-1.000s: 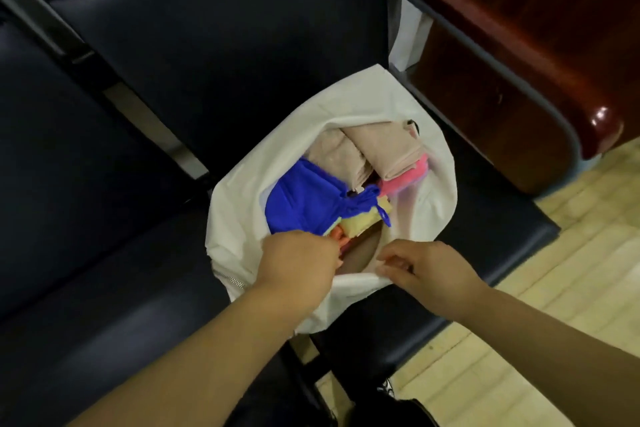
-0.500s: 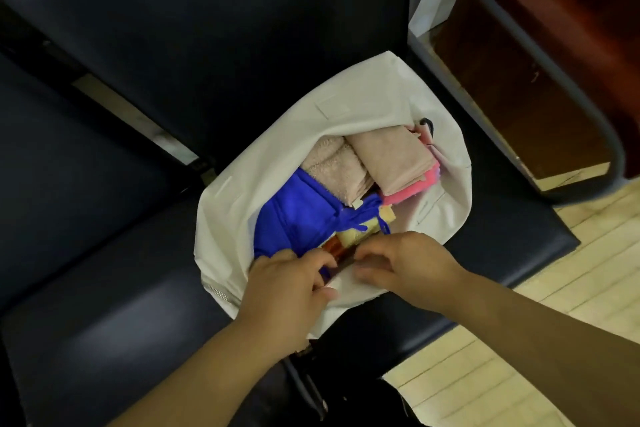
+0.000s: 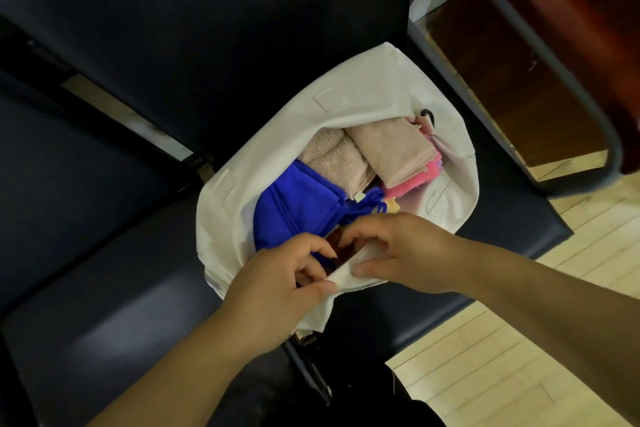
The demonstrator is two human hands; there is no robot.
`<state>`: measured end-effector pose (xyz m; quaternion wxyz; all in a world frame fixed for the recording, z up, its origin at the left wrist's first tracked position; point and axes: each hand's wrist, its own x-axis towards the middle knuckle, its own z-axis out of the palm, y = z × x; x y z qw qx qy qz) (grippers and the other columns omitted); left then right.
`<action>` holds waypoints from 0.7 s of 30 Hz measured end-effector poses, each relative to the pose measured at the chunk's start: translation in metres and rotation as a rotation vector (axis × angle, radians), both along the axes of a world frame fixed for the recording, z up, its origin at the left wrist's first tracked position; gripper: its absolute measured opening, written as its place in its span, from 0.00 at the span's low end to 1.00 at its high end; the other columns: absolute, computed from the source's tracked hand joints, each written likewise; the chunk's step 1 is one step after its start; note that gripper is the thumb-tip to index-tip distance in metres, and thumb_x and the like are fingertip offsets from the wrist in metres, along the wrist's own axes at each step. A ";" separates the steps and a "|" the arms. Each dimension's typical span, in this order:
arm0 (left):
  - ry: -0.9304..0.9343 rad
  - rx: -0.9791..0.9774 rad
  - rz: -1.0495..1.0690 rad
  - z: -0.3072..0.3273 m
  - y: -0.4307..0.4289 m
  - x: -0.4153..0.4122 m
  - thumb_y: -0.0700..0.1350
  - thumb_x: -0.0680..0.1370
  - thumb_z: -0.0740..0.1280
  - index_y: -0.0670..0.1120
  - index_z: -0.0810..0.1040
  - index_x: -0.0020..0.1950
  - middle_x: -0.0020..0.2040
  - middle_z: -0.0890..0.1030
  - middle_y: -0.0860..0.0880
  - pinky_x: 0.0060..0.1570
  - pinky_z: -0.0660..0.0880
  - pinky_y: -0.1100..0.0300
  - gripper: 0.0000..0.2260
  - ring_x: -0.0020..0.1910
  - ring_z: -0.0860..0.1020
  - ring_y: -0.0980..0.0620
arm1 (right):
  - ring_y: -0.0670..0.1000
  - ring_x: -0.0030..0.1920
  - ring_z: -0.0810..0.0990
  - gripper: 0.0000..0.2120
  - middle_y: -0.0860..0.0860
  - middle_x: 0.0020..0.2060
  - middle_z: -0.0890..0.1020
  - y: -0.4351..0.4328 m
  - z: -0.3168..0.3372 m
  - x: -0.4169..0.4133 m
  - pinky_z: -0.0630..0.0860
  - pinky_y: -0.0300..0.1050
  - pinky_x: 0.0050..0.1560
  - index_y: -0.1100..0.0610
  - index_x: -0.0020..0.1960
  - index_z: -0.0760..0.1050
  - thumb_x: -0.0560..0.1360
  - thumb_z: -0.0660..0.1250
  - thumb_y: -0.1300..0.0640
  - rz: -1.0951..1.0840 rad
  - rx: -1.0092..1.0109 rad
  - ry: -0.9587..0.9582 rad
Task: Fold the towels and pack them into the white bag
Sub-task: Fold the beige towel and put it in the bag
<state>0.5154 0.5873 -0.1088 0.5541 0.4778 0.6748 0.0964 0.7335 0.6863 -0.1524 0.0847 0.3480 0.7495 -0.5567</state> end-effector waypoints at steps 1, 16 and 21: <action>-0.011 0.000 0.007 0.002 0.001 -0.001 0.49 0.76 0.75 0.63 0.75 0.56 0.44 0.84 0.60 0.51 0.79 0.61 0.14 0.46 0.81 0.59 | 0.38 0.57 0.75 0.16 0.36 0.55 0.78 0.003 0.005 0.000 0.76 0.36 0.55 0.38 0.64 0.75 0.77 0.71 0.46 0.006 0.009 -0.004; 0.005 -0.027 -0.114 0.037 0.029 -0.001 0.50 0.78 0.73 0.60 0.76 0.57 0.36 0.81 0.52 0.42 0.77 0.61 0.11 0.33 0.77 0.59 | 0.38 0.57 0.74 0.13 0.35 0.54 0.77 0.054 0.047 0.040 0.72 0.32 0.55 0.40 0.60 0.75 0.76 0.70 0.41 0.064 0.239 -0.071; -0.018 0.052 -0.068 0.034 0.067 0.029 0.50 0.78 0.72 0.61 0.74 0.64 0.46 0.83 0.60 0.50 0.77 0.63 0.16 0.44 0.81 0.62 | 0.39 0.53 0.78 0.12 0.36 0.51 0.79 0.058 0.050 0.058 0.77 0.41 0.55 0.38 0.58 0.75 0.76 0.71 0.42 -0.026 0.204 -0.078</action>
